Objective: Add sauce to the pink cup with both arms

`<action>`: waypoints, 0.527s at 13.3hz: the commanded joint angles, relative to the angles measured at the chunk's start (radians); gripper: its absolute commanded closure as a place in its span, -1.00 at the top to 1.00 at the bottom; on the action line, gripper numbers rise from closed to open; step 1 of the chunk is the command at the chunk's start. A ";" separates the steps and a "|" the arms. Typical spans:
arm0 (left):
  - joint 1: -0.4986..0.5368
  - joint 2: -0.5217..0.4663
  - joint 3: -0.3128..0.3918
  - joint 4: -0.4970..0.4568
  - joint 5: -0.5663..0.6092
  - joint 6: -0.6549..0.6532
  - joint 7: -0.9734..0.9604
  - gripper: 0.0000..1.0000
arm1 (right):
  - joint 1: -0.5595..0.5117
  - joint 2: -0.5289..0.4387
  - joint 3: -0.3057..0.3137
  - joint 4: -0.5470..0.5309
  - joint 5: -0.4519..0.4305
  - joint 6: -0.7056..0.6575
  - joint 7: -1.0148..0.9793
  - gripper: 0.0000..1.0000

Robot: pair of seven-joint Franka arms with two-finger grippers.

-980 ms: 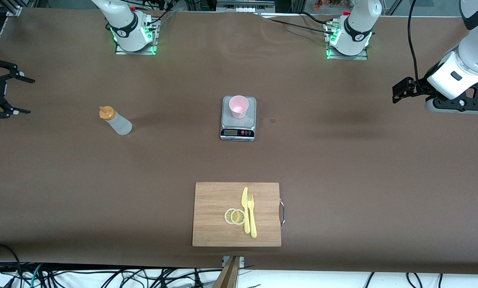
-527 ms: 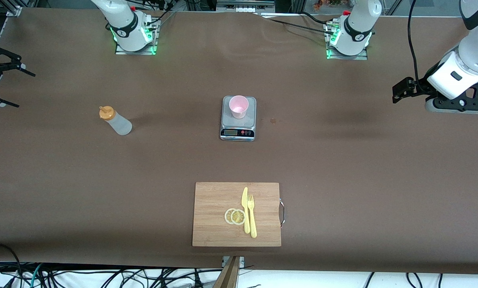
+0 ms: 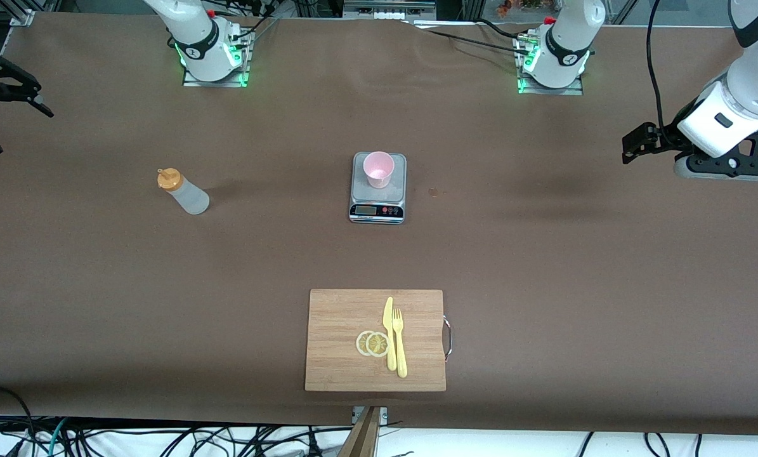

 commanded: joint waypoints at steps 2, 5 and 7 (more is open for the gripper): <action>0.005 0.013 -0.007 0.029 0.019 -0.020 0.016 1.00 | 0.006 -0.021 0.039 0.036 -0.044 -0.068 0.237 0.98; 0.005 0.013 -0.007 0.029 0.019 -0.020 0.016 1.00 | 0.029 -0.021 0.045 0.097 -0.067 -0.153 0.423 0.99; 0.005 0.013 -0.007 0.029 0.019 -0.020 0.016 1.00 | 0.046 -0.018 0.068 0.139 -0.098 -0.206 0.512 0.99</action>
